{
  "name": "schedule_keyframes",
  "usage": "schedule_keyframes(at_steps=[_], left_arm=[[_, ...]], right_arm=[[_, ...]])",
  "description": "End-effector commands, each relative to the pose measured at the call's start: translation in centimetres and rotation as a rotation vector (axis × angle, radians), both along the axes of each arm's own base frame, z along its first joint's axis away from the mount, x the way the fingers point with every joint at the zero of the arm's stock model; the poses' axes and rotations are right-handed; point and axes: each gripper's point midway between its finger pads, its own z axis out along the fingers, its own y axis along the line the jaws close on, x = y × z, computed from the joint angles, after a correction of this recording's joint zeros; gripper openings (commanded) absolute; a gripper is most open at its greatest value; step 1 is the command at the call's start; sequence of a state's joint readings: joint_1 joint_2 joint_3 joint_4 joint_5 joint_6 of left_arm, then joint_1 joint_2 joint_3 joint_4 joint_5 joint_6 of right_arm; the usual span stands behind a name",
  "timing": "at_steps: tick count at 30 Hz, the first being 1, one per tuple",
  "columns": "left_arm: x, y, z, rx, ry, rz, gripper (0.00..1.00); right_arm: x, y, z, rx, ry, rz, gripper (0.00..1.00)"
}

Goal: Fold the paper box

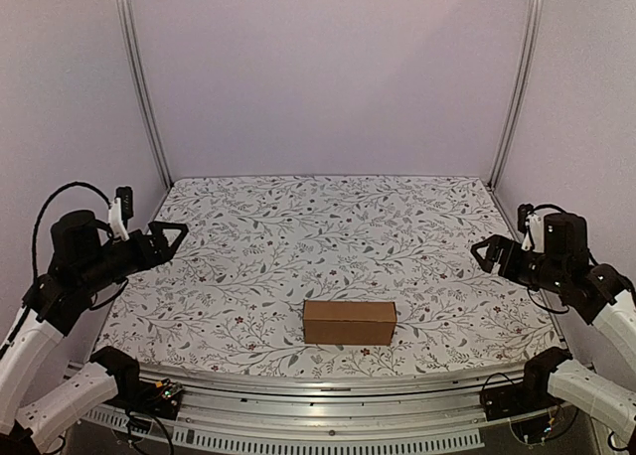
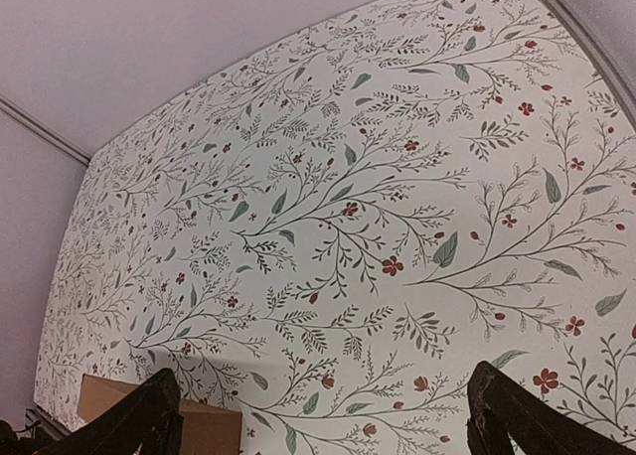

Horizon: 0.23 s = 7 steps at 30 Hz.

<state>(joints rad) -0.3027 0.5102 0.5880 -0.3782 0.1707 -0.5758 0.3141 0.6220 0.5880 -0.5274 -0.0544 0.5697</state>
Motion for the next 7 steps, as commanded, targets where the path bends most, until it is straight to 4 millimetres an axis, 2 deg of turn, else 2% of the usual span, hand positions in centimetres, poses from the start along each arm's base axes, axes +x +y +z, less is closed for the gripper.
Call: schedule_keyframes(at_steps=[1,7], left_arm=[[0.21,0.17,0.07,-0.001,-0.002,0.013,1.0],[0.13,0.2,0.19,0.006,-0.006,0.01,1.0]], right_arm=[[0.29,0.33,2.04,0.006,-0.05,0.016,0.99],[0.24,-0.04,2.0,-0.022,-0.046,0.008,0.99]])
